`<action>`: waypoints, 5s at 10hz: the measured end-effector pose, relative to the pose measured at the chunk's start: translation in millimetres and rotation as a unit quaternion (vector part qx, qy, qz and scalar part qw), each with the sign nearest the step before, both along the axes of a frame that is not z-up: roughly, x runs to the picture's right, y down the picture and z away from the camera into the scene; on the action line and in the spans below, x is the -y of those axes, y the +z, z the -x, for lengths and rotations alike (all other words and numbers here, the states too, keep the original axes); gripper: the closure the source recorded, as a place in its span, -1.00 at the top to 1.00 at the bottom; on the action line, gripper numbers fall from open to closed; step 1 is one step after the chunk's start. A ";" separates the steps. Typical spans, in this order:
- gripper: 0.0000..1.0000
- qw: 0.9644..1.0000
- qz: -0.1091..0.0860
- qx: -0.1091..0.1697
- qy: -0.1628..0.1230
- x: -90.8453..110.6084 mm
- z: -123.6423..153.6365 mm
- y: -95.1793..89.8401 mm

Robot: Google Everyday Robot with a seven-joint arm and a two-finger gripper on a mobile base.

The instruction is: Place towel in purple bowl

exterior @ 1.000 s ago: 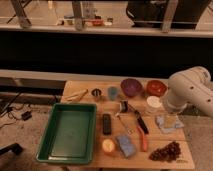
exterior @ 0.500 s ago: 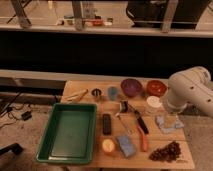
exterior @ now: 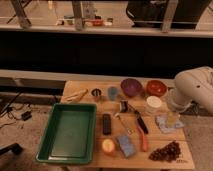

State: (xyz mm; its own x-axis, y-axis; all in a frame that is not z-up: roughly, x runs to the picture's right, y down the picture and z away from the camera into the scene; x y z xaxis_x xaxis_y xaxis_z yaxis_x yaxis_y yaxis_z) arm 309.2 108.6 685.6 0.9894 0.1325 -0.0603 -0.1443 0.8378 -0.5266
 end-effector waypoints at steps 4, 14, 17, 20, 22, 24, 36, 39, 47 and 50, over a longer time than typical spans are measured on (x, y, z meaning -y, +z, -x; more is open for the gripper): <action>0.60 1.000 0.005 -0.005 0.027 4.8 -18.6 7.2; 0.60 0.995 0.030 0.003 0.100 6.3 -53.0 30.4; 0.60 0.995 0.030 0.004 0.100 6.6 -52.5 30.6; 0.60 0.995 0.030 0.003 0.100 6.5 -52.7 30.5; 0.60 0.995 0.030 0.004 0.100 6.6 -52.5 30.6; 0.60 0.994 0.036 0.002 0.102 3.3 -51.5 30.6; 0.60 0.985 0.056 0.021 0.162 -46.5 -70.2 75.2; 0.60 0.984 0.080 0.020 0.160 -67.4 -76.0 95.7; 0.60 0.978 0.125 -0.020 0.166 -89.4 -96.9 138.7; 0.60 0.978 0.130 -0.026 0.162 -92.0 -98.2 149.1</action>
State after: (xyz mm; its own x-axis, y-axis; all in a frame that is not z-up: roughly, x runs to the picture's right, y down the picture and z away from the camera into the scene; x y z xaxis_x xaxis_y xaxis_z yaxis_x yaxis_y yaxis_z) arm 407.4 200.6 834.7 0.8930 0.4112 -0.1829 -0.4118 0.5824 -0.7009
